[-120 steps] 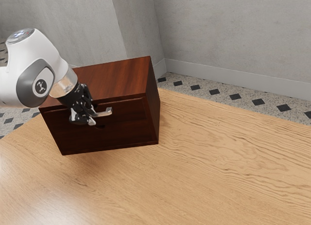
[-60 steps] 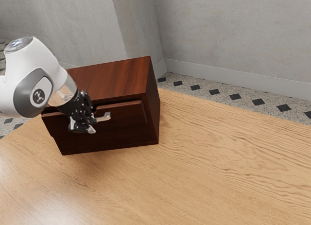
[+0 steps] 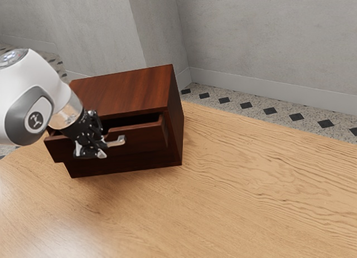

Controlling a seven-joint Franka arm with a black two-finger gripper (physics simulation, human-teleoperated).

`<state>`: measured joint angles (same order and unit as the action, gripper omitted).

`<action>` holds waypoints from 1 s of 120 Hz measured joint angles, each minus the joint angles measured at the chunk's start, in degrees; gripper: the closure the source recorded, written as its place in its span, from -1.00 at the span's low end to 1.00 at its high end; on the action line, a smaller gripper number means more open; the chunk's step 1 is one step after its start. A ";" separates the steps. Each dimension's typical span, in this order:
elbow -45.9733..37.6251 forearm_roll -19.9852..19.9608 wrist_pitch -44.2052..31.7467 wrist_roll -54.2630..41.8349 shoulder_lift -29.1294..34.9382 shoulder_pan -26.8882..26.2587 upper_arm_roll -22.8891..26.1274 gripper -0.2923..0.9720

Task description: Pull the drawer handle with one arm to open the drawer

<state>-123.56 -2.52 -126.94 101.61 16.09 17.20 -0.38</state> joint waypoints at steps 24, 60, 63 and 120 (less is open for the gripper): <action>-1.77 -0.06 -0.30 -0.13 1.70 -0.48 0.05 0.41; -4.52 0.10 -0.50 -0.28 4.66 -0.67 -0.03 0.41; -4.67 0.12 -0.53 -0.29 4.86 -0.69 -0.03 0.41; -7.48 0.05 -1.39 -0.22 7.76 -2.18 -0.06 0.31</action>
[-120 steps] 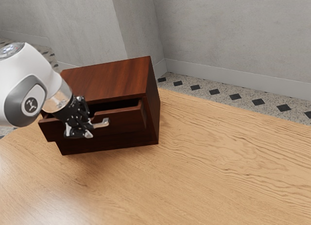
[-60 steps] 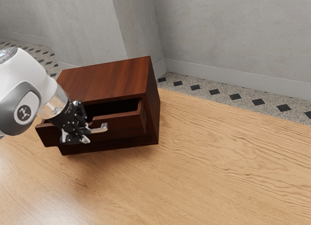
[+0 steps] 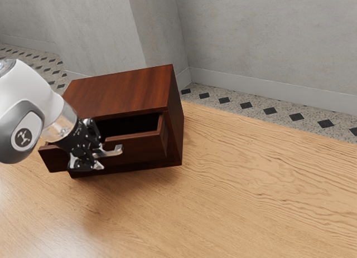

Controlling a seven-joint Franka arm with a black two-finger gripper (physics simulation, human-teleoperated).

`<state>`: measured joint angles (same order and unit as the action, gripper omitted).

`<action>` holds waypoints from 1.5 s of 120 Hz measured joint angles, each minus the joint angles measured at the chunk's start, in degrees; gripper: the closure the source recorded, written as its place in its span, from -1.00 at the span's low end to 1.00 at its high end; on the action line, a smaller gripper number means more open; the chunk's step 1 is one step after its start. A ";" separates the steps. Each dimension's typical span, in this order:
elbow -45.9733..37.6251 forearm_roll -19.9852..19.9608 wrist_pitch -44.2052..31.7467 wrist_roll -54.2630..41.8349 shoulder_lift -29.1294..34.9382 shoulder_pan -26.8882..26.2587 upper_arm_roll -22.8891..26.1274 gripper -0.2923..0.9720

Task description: Pull the drawer handle with one arm to open the drawer

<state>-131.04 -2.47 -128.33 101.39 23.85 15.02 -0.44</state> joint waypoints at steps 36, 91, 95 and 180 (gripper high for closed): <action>-1.88 0.03 0.02 1.14 1.99 -0.10 -0.01 0.26; -6.05 0.04 0.05 2.74 6.30 -0.16 0.00 0.24; -6.27 0.04 0.05 2.82 6.60 -0.17 0.01 0.24; -9.76 -0.08 -0.02 3.85 10.94 -1.82 0.09 0.26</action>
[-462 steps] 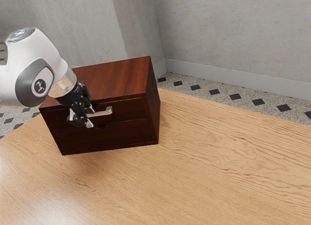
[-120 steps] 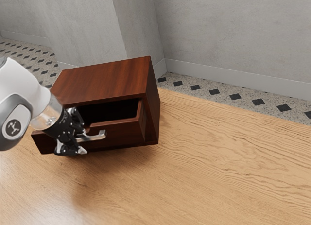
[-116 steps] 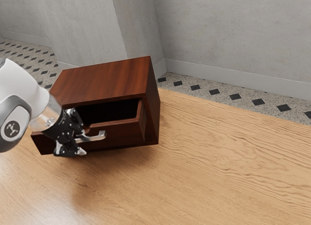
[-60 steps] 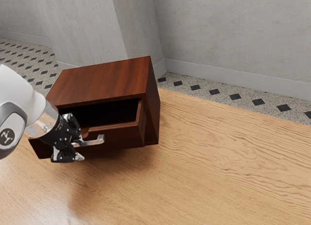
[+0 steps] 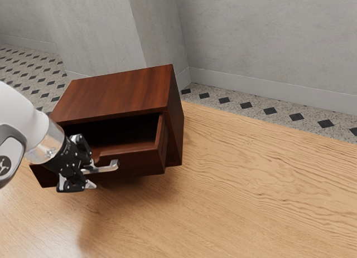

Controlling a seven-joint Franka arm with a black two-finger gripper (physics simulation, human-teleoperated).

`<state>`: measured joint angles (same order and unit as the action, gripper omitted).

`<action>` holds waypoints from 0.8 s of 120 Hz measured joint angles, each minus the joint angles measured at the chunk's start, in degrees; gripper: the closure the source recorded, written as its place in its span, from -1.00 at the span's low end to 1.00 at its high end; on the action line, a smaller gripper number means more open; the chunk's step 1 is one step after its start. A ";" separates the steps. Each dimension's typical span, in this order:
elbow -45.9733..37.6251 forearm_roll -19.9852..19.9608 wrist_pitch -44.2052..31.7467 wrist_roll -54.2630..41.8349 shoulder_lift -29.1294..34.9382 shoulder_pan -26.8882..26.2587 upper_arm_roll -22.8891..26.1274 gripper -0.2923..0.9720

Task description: Pull the drawer handle with one arm to open the drawer

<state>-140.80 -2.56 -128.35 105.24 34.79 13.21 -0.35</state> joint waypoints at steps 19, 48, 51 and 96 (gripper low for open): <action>-0.68 0.06 -0.02 0.11 1.03 -0.22 0.00 0.26; -2.03 0.05 -0.23 0.20 2.37 -0.67 -0.01 0.27; -2.21 0.07 -0.25 0.21 2.61 -0.69 -0.01 0.27; -4.14 0.11 -0.36 0.30 4.79 -0.73 0.04 0.28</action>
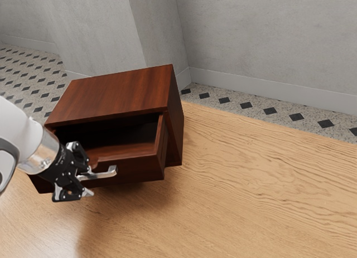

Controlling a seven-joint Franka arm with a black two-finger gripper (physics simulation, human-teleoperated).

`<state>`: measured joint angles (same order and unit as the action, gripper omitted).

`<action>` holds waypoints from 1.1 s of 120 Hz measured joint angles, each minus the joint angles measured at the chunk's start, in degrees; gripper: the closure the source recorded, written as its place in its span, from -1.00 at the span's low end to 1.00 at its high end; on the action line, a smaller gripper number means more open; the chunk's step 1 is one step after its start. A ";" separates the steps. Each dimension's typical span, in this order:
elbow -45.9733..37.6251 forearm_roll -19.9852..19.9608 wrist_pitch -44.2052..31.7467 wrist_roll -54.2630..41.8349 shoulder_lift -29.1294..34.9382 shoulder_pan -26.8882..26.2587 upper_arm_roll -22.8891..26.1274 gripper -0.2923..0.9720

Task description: Pull the drawer handle with one arm to open the drawer

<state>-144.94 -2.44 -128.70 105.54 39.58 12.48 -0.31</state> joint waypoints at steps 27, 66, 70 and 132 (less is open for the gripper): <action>-1.08 0.00 -0.02 0.04 1.49 0.06 0.03 0.28; -0.92 0.71 -0.06 -0.25 1.63 0.34 0.17 0.23; -0.83 0.84 -0.06 -0.28 1.63 0.45 0.23 0.22; 1.72 3.91 -0.02 -0.71 1.98 0.97 0.54 0.21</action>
<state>-143.22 1.47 -128.73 104.84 41.56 13.45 0.23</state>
